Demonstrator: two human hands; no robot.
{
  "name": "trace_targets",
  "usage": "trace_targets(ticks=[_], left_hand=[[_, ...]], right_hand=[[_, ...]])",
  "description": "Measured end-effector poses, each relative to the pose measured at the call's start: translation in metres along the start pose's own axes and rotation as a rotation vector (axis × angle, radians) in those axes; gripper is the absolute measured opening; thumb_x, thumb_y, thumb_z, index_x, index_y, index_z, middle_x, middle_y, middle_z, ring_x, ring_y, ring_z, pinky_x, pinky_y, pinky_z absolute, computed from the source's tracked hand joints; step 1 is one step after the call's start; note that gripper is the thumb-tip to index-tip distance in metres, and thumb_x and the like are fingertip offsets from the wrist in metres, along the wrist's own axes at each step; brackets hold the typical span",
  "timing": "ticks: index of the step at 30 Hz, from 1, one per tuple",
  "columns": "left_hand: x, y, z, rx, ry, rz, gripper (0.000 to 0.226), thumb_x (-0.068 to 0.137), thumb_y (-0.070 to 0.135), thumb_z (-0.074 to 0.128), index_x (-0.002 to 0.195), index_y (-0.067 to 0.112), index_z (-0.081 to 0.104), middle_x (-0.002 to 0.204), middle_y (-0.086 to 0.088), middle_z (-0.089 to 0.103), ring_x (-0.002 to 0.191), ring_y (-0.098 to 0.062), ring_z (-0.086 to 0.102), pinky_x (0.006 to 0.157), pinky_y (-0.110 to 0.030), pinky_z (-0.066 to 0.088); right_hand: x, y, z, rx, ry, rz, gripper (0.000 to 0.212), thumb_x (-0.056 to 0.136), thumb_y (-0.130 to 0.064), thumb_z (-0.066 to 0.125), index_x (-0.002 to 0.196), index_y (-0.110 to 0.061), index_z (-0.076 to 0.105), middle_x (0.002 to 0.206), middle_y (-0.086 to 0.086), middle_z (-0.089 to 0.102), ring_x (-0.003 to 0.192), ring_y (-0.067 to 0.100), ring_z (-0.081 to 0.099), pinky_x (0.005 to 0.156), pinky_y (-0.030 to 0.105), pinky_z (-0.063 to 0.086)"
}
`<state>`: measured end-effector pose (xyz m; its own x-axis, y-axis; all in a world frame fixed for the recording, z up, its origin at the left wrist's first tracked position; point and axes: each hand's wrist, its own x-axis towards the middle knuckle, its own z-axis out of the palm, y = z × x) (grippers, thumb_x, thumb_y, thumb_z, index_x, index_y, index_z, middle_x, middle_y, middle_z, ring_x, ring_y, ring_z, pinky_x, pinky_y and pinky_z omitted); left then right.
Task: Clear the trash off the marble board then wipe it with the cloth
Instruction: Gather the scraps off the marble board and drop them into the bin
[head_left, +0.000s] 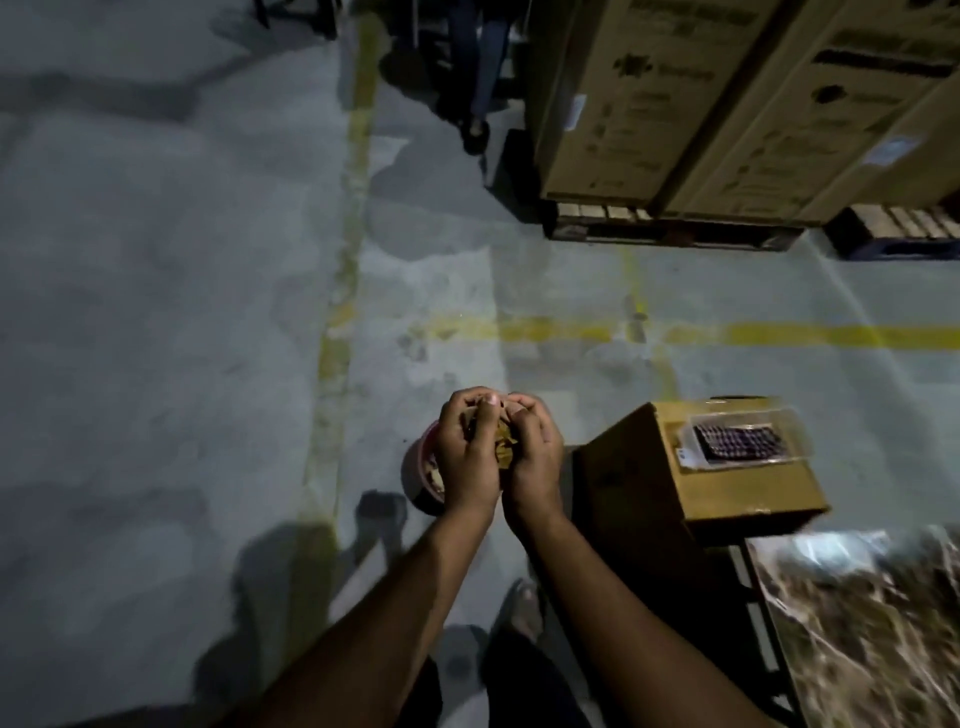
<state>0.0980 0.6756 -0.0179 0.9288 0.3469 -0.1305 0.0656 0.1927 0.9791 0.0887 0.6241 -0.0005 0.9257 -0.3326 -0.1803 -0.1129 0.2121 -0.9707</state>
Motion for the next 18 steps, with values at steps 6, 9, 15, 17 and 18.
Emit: trace_targets(ticks=[6, 9, 15, 17, 18], left_hand=[[0.065, -0.097, -0.006, 0.125, 0.055, -0.163, 0.024, 0.087, 0.042, 0.054, 0.098, 0.025, 0.068, 0.099, -0.005, 0.07, 0.096, -0.032, 0.066, 0.086, -0.058, 0.054], [0.097, -0.153, 0.003, 0.151, 0.107, -0.243, 0.025, 0.086, 0.038, 0.051, 0.099, 0.023, 0.066, 0.103, -0.005, 0.069, 0.099, -0.025, 0.065, 0.089, -0.051, 0.053], [0.148, -0.313, 0.008, 0.17, 0.266, -0.34, 0.031, 0.083, 0.054, 0.052, 0.098, 0.033, 0.069, 0.107, 0.003, 0.072, 0.104, -0.018, 0.066, 0.097, -0.042, 0.052], [0.16, -0.379, -0.002, 0.254, 0.256, -0.383, 0.034, 0.083, 0.061, 0.046, 0.101, 0.04, 0.065, 0.114, 0.005, 0.069, 0.112, -0.017, 0.063, 0.104, -0.04, 0.047], [0.167, -0.411, -0.008, 0.295, 0.231, -0.405, 0.038, 0.082, 0.061, 0.043, 0.105, 0.04, 0.065, 0.117, 0.003, 0.067, 0.116, -0.019, 0.061, 0.107, -0.04, 0.044]], right_hand=[[0.069, 0.076, 0.013, -0.028, 0.018, 0.147, 0.019, 0.096, -0.006, 0.05, 0.087, -0.005, 0.066, 0.081, 0.004, 0.068, 0.077, 0.015, 0.064, 0.067, 0.028, 0.052], [0.116, 0.136, 0.009, -0.047, 0.023, 0.223, 0.018, 0.097, 0.001, 0.049, 0.089, 0.0, 0.065, 0.079, 0.002, 0.067, 0.074, 0.01, 0.062, 0.067, 0.024, 0.052], [0.199, 0.298, -0.02, -0.122, -0.011, 0.302, 0.026, 0.095, -0.005, 0.053, 0.102, 0.018, 0.062, 0.093, 0.012, 0.066, 0.081, 0.006, 0.063, 0.076, 0.018, 0.051], [0.218, 0.354, -0.035, -0.187, -0.045, 0.362, 0.019, 0.1, 0.002, 0.049, 0.103, 0.011, 0.065, 0.093, 0.007, 0.067, 0.079, -0.001, 0.064, 0.076, 0.015, 0.05], [0.229, 0.383, -0.042, -0.21, -0.047, 0.398, 0.019, 0.102, 0.002, 0.048, 0.102, 0.004, 0.067, 0.093, 0.004, 0.068, 0.079, -0.003, 0.065, 0.076, 0.014, 0.049]])
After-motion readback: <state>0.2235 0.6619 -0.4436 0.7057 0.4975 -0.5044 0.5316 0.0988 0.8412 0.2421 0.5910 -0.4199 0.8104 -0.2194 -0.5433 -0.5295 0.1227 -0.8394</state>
